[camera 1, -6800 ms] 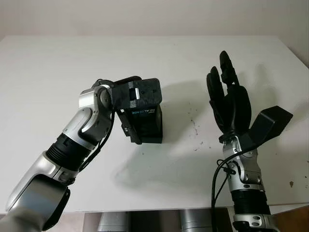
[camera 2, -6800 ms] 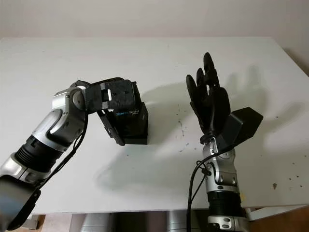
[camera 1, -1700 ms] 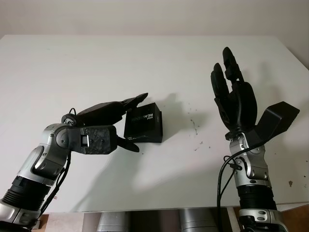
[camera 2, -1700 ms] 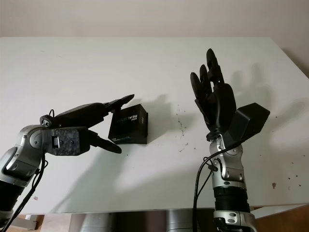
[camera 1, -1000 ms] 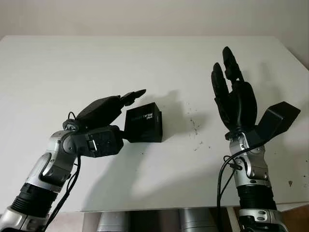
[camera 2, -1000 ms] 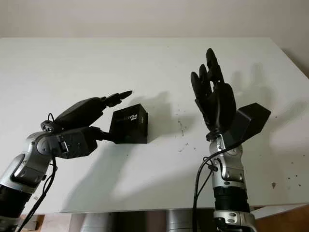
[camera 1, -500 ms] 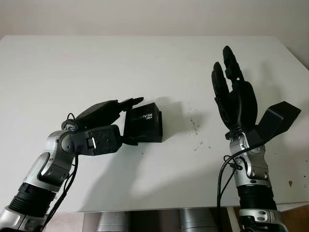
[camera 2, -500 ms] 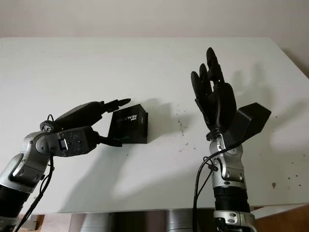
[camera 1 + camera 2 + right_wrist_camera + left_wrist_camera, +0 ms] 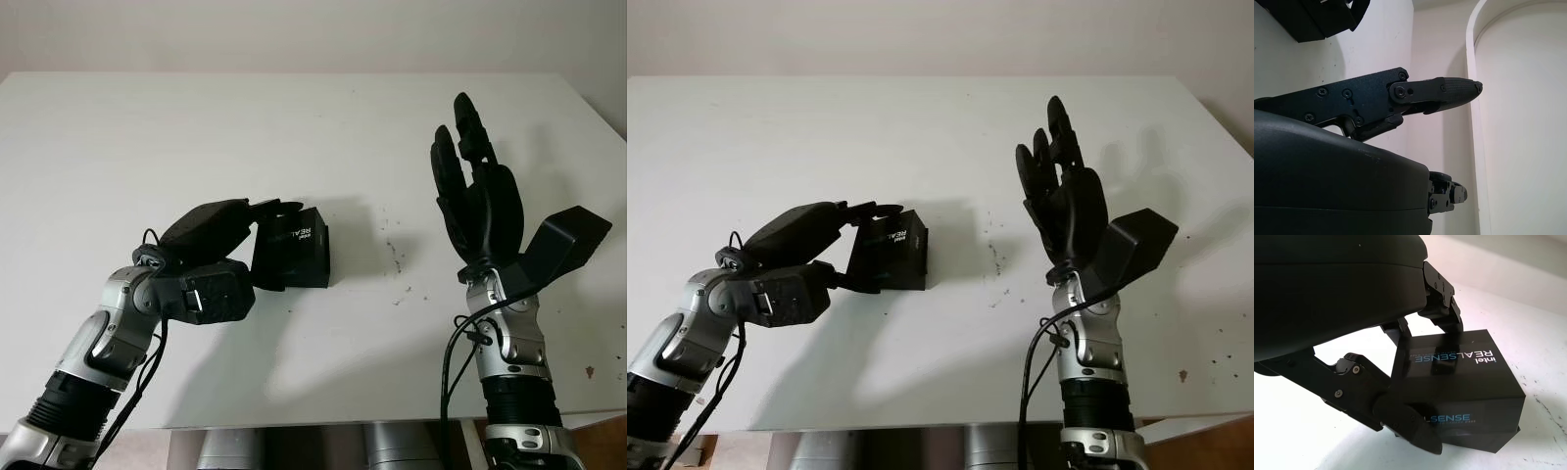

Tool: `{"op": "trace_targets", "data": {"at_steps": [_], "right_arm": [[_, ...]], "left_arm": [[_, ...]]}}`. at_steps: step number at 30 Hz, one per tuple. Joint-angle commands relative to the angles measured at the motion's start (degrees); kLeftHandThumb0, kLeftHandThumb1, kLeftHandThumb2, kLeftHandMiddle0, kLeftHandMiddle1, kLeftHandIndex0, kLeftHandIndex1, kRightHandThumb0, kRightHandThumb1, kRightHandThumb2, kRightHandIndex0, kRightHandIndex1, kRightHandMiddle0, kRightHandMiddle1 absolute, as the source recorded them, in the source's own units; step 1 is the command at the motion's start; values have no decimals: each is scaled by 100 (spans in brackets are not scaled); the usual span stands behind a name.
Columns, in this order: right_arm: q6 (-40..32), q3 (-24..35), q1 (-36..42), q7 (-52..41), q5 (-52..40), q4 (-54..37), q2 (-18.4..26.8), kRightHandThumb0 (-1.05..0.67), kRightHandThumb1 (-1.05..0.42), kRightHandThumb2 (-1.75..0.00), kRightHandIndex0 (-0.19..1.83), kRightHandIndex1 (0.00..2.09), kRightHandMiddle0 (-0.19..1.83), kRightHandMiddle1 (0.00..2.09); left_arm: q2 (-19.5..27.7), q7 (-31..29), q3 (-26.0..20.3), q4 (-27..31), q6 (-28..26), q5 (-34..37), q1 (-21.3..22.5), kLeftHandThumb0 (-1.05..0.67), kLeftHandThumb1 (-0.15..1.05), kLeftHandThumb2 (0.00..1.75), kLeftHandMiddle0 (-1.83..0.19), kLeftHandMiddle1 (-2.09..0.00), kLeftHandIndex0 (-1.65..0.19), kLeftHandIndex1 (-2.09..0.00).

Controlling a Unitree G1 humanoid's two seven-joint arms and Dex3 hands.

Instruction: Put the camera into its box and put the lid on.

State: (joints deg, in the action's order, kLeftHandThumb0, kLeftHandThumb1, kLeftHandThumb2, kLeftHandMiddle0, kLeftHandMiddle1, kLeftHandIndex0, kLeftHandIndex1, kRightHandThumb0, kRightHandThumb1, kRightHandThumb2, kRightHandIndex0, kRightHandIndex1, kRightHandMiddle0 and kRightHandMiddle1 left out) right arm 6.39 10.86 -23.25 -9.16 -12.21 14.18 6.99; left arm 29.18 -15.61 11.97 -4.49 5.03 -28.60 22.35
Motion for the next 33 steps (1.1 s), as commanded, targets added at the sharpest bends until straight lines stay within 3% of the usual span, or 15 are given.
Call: {"op": "trace_targets", "data": {"at_steps": [1, 6, 14, 19, 25, 33], "right_arm": [[46, 5, 20, 9, -3, -119, 12, -64, -105, -26, -1, 6, 5, 6], [33, -2, 31, 2, -7, -132, 13, -64, -105, -26, -1, 6, 4, 6], [26, -13, 38, 44, 9, -134, -4, -63, -105, -26, -1, 5, 4, 5], [38, -18, 47, 59, 3, -144, -15, -64, -105, -26, -1, 5, 4, 5], [41, -31, 59, 56, -1, -155, -16, -64, -105, -26, -1, 5, 3, 5], [30, -59, 77, 124, 20, -193, -46, -64, -105, -25, -1, 5, 3, 5]], "left_arm": [[-26, 99, -18, -82, 126, 16, -10, -20, 91, 6, -28, -127, -21, -110], [-3, 89, -36, -183, 244, 85, 7, -16, 100, 8, -31, -128, -22, -122], [0, -29, -81, -203, 179, 210, 35, -11, 103, 6, -38, -123, -26, -119], [-48, -231, -148, 14, -245, 306, 96, -11, 104, 6, -35, -125, -25, -115], [-88, -435, -198, 354, -786, 395, 299, -13, 104, 5, -23, -156, -21, -124], [-49, -782, -146, 684, -1093, 437, 531, -12, 104, 5, -23, -157, -18, -135]]}}
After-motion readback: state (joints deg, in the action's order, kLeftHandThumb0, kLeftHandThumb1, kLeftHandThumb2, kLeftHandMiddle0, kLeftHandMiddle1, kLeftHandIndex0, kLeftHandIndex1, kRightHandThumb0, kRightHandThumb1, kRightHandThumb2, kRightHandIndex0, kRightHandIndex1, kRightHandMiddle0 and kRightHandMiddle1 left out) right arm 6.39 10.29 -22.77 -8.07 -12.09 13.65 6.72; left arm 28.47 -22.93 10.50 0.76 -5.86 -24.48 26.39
